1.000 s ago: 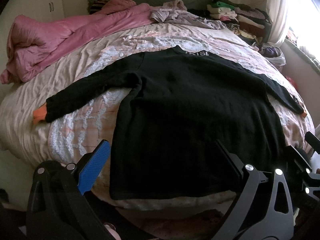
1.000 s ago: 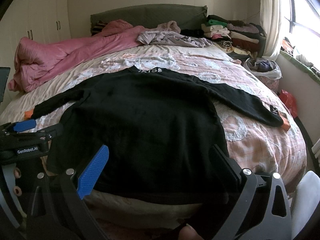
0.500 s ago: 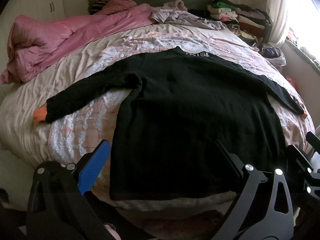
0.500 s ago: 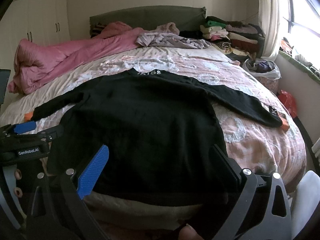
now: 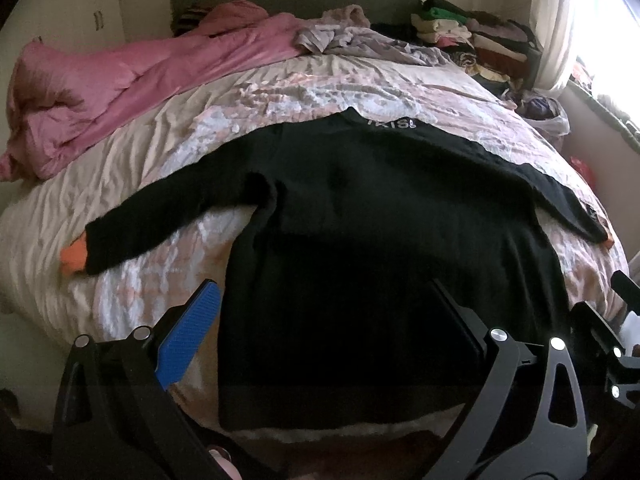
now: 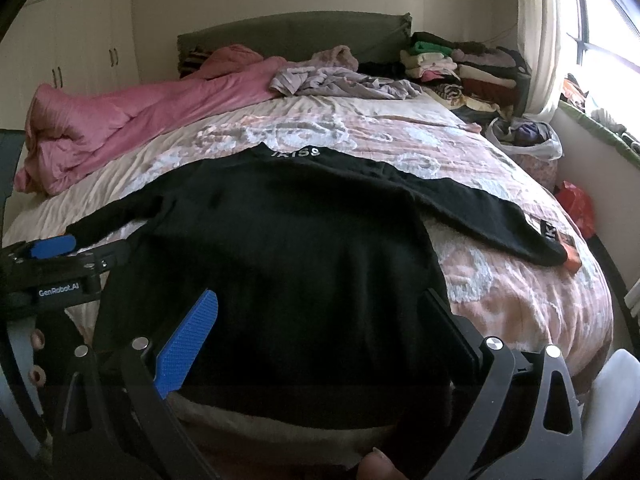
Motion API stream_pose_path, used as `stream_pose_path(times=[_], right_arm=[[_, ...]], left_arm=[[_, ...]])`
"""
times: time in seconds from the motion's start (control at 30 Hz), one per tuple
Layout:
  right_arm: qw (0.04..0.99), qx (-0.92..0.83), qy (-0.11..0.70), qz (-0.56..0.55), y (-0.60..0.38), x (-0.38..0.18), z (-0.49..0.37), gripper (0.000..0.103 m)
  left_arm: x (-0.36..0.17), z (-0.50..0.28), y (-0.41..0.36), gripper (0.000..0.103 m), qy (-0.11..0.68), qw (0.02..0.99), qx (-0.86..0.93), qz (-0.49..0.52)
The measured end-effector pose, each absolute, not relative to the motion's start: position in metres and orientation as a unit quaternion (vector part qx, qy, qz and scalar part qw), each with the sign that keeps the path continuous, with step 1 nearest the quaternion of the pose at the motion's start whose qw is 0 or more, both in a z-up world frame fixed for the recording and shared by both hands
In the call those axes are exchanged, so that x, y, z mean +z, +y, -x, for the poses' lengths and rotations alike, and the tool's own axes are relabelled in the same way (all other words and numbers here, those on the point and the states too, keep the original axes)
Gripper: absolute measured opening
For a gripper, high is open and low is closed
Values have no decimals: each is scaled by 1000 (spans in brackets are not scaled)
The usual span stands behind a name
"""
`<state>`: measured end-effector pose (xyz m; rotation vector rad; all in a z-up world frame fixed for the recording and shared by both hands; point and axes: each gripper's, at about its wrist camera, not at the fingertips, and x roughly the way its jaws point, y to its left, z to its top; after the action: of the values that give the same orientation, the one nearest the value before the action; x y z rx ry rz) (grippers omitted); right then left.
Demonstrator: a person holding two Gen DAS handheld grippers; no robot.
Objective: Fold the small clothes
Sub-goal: 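Move the right gripper toward the sleeve with the orange cuff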
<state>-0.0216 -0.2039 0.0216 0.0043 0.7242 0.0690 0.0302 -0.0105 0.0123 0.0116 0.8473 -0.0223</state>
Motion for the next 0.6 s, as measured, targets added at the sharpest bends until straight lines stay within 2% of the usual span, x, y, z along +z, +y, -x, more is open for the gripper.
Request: stream_pose_path(times=[0.6], right_arm=[[943,11,329,-47,-245,67,-61,99]], left_arm=[[39,-101,-26,94,395,918,-22,15]])
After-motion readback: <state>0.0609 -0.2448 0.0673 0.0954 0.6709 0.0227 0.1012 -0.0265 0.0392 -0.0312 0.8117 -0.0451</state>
